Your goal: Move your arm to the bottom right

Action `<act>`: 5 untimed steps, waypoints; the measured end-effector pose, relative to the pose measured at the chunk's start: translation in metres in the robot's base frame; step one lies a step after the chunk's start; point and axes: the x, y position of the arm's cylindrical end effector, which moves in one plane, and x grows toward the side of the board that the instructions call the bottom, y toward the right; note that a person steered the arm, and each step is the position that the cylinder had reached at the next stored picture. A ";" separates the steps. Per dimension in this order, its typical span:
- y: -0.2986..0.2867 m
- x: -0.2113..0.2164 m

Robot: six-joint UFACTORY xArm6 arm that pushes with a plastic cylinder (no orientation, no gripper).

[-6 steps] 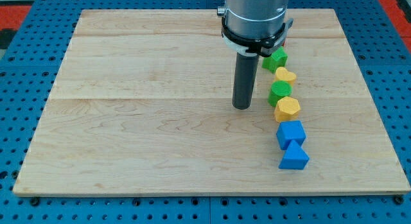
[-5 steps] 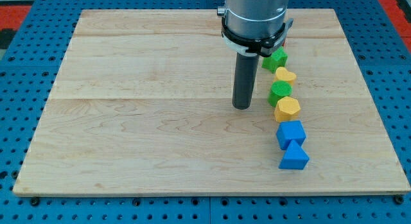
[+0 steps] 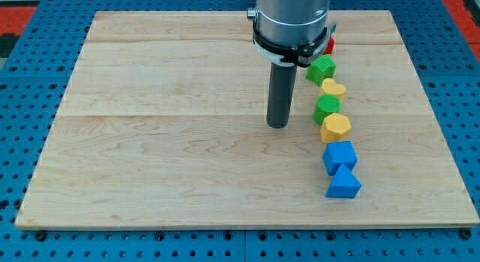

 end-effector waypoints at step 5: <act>0.008 0.158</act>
